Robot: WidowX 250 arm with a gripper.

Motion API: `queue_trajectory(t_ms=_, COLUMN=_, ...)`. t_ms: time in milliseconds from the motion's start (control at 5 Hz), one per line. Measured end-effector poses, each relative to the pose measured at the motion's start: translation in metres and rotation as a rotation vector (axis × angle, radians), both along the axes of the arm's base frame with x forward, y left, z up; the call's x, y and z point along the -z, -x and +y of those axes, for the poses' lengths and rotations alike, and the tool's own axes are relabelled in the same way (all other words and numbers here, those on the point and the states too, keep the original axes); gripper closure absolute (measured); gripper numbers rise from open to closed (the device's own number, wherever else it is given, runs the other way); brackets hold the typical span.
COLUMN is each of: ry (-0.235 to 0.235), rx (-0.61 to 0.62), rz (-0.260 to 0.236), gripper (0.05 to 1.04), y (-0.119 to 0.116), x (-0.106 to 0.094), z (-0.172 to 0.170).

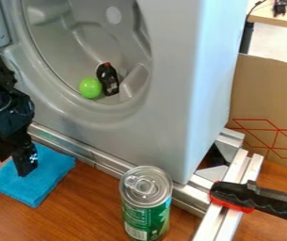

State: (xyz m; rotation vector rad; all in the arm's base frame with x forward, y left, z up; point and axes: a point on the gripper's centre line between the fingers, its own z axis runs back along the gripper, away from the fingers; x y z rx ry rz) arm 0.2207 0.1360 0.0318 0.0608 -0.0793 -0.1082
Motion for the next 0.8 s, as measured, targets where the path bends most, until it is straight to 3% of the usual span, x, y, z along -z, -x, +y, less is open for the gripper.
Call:
queue_trajectory(t_ms=200, ry=-0.005, rx=-0.072, rz=-0.031, gripper=0.087, y=0.0, x=0.007, z=0.013)
queue_trajectory(t_ms=600, ry=0.003, rx=-0.099, rz=-0.066, gripper=0.087, y=-0.019, x=0.026, z=0.025)
queue_trajectory(t_ms=800, ry=0.028, rx=-0.109, rz=-0.091, gripper=0.087, y=-0.027, x=0.036, z=0.024)
